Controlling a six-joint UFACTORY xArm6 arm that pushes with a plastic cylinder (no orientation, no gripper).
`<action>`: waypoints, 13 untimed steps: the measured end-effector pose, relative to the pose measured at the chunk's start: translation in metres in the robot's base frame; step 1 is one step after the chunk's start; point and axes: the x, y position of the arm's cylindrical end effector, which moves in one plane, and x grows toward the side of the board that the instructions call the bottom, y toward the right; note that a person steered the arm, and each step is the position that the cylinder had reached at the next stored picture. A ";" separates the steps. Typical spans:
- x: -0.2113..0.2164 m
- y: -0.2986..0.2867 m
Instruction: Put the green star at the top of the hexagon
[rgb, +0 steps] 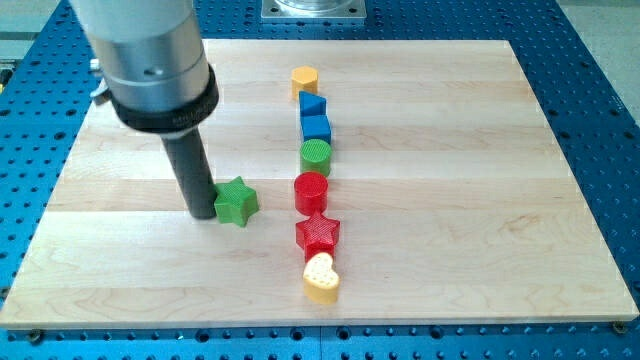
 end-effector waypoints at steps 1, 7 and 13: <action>0.035 0.000; -0.086 -0.001; 0.024 -0.013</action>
